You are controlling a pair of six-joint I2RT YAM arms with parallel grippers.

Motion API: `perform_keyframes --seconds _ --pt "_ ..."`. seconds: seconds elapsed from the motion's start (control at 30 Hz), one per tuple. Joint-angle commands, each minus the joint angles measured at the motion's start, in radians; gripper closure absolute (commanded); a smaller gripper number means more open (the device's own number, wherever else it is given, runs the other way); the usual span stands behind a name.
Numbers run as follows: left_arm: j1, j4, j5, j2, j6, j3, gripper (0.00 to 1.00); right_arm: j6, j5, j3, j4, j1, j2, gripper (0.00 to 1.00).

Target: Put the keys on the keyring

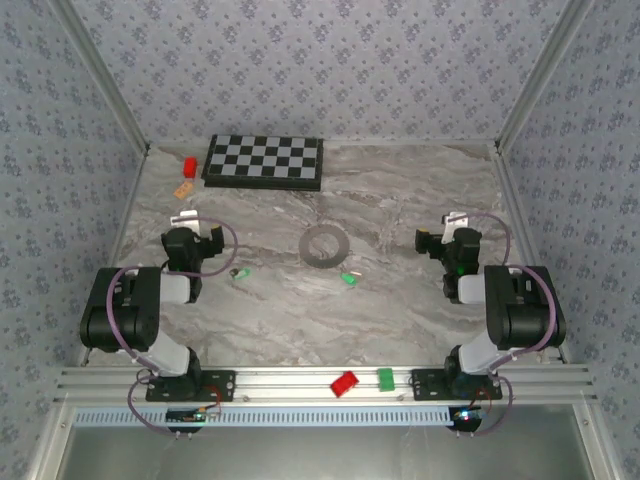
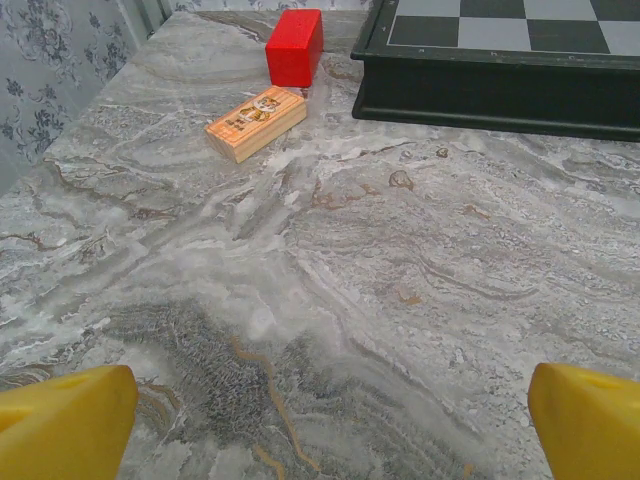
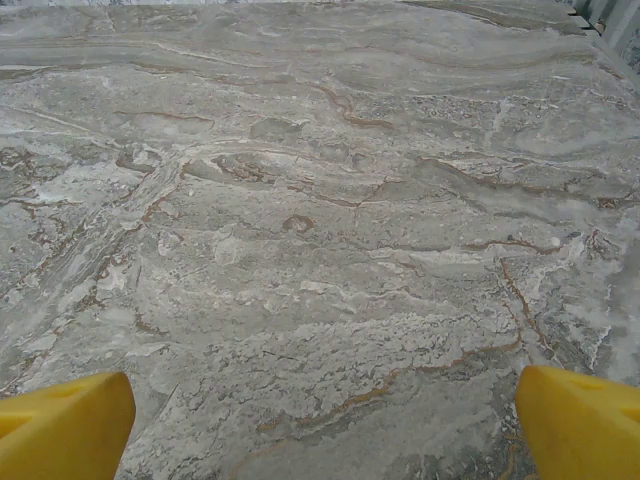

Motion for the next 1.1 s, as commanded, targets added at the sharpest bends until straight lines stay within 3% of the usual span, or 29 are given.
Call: perform_keyframes --seconds 0.0,0.97,1.07 --pt "0.004 0.002 0.012 -0.008 -0.005 0.017 0.00 -0.018 0.014 0.016 0.010 0.004 -0.014 0.01" --pt "0.005 0.001 0.012 -0.009 -0.006 0.018 0.00 -0.009 -0.010 0.019 0.003 -0.006 -0.013 0.01" --pt "0.006 0.000 0.014 -0.009 -0.007 0.018 0.00 -0.005 0.044 0.017 0.011 0.002 -0.015 0.01"
